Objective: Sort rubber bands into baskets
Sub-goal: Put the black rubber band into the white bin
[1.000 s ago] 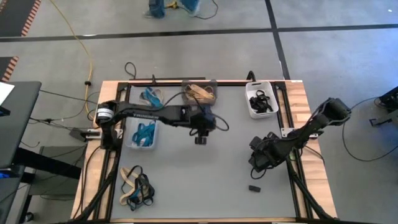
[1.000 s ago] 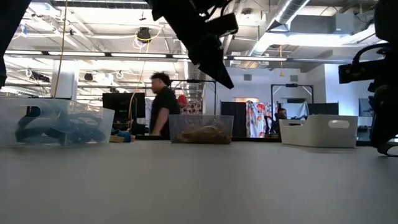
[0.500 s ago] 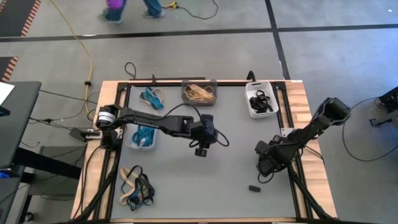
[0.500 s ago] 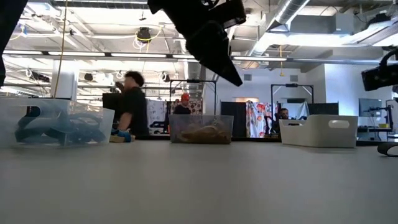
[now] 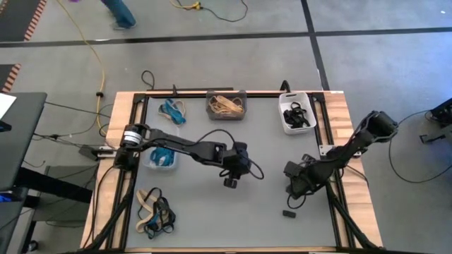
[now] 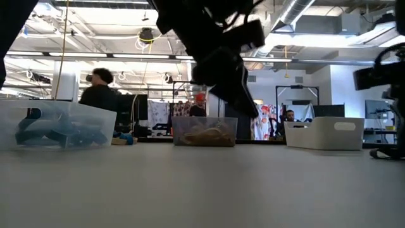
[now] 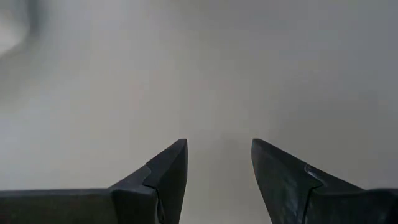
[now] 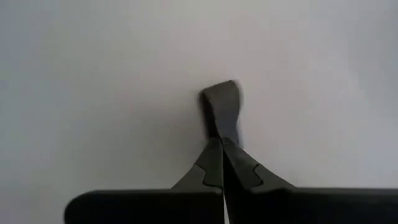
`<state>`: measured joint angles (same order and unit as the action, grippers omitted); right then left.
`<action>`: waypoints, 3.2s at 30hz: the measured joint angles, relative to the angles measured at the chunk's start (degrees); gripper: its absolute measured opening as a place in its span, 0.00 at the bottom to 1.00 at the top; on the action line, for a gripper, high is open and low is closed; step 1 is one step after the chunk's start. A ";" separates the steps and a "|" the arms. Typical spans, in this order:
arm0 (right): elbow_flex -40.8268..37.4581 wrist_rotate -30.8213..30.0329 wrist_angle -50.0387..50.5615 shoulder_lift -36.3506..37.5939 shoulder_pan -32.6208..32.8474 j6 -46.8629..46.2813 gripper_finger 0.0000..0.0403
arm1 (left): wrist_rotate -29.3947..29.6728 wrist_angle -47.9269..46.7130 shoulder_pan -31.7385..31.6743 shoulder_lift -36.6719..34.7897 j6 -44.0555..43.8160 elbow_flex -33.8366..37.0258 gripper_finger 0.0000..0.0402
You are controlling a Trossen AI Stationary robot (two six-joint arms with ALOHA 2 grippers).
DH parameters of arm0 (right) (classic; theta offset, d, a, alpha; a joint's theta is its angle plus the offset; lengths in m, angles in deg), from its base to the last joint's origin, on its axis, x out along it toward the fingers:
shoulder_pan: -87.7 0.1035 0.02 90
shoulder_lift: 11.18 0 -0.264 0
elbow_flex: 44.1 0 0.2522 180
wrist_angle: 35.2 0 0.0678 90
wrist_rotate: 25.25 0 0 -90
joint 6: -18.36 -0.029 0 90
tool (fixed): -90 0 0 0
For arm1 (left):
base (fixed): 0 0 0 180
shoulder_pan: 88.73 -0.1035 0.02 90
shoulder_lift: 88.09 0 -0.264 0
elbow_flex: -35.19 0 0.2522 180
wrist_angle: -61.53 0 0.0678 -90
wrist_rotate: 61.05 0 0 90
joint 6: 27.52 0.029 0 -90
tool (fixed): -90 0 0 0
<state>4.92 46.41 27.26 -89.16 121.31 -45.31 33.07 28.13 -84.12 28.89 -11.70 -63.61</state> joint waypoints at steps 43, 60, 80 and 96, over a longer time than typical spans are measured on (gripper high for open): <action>20.18 -13.91 17.33 0.51 -58.18 34.92 0.08 | -0.38 6.10 6.72 5.13 -0.68 -0.02 0.42; 20.18 -15.37 19.19 1.18 -58.22 37.35 0.37 | -0.36 5.34 7.01 5.13 -2.28 -0.02 0.42; 20.18 -12.81 15.01 10.23 -26.70 29.85 0.43 | -0.34 7.53 7.01 5.11 -3.02 -0.02 0.42; 20.12 -10.19 5.47 5.27 1.80 19.53 0.43 | -0.28 9.87 7.01 5.06 -4.42 -0.02 0.42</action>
<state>25.04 36.22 32.74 -83.90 123.11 -25.78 32.80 38.00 -77.11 33.95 -16.12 -63.63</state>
